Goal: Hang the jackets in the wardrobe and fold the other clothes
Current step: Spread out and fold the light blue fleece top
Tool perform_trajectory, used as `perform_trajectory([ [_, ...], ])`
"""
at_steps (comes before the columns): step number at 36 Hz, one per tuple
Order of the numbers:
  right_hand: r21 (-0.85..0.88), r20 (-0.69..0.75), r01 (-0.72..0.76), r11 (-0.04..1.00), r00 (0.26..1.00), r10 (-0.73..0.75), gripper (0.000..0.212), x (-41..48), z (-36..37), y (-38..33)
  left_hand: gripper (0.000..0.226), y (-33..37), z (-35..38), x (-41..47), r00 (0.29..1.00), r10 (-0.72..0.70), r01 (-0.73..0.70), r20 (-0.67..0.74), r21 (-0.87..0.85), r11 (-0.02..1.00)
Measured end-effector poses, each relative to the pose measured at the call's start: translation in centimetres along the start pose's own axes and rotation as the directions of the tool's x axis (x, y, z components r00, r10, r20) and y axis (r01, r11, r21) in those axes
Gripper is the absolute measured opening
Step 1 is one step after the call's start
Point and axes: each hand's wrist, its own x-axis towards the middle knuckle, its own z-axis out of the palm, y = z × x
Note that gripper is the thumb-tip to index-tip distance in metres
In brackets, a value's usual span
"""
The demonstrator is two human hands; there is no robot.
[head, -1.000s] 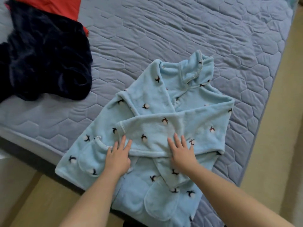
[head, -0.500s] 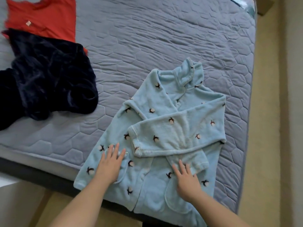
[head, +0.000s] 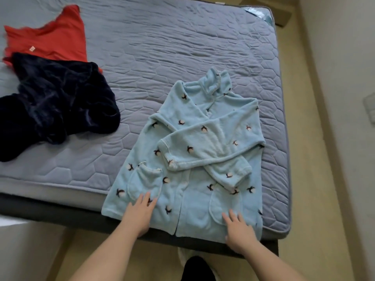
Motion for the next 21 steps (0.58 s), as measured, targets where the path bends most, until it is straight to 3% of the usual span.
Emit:
perform_trajectory([
  [3, 0.07, -0.001, -0.024, 0.997, 1.0, 0.024, 0.067, -1.6, 2.0, 0.4, 0.069, -0.6, 1.6, -1.7, 1.0, 0.005, -0.005, 0.005, 0.008, 1.0],
  [6, 0.138, -0.037, -0.097, 0.986, 0.994, 0.103, 0.052, -2.8, 4.1, 0.2, 0.061, -1.2, 3.6, -3.4, 0.996, -0.075, 0.078, 0.041, -0.066, 0.995],
  [8, 0.282, -0.036, -0.169, 0.944, 0.982, 0.186, 0.043, -3.3, 5.3, 0.1, 0.053, -1.7, 4.9, -4.1, 0.983, -0.175, 0.183, 0.059, -0.191, 0.964],
  [10, 0.509, -0.017, -0.242, 0.826, 0.956, 0.291, 0.043, -3.4, 6.2, 0.3, 0.045, -2.4, 5.8, -4.4, 0.959, -0.272, 0.283, 0.082, -0.371, 0.885],
  [12, 0.764, 0.023, -0.279, 0.582, 0.913, 0.408, 0.049, -3.0, 6.8, 0.5, 0.048, -3.1, 6.3, -4.2, 0.929, -0.358, 0.351, 0.098, -0.543, 0.763],
  [14, 0.945, 0.127, -0.255, 0.207, 0.865, 0.485, 0.052, -2.5, 7.0, 0.6, 0.059, -3.7, 6.5, -3.4, 0.888, -0.448, 0.387, 0.103, -0.693, 0.608],
  [16, 0.971, 0.228, -0.161, -0.176, 0.84, 0.492, 0.052, -2.0, 6.9, 0.8, 0.062, -4.1, 6.4, -2.5, 0.841, -0.531, 0.38, 0.1, -0.809, 0.449],
  [17, 0.942, 0.262, -0.11, -0.318, 0.834, 0.486, 0.054, -1.8, 6.9, 0.9, 0.062, -4.3, 6.3, -2.0, 0.815, -0.57, 0.366, 0.101, -0.853, 0.373],
  [19, 0.875, 0.297, -0.038, -0.482, 0.829, 0.474, 0.059, -1.5, 6.7, 1.0, 0.057, -4.6, 6.0, -1.2, 0.754, -0.645, 0.342, 0.125, -0.913, 0.222],
  [21, 0.854, 0.308, -0.025, -0.519, 0.828, 0.468, 0.062, -1.2, 6.3, 0.9, 0.053, -4.9, 5.8, -0.6, 0.696, -0.699, 0.318, 0.165, -0.943, 0.094],
])
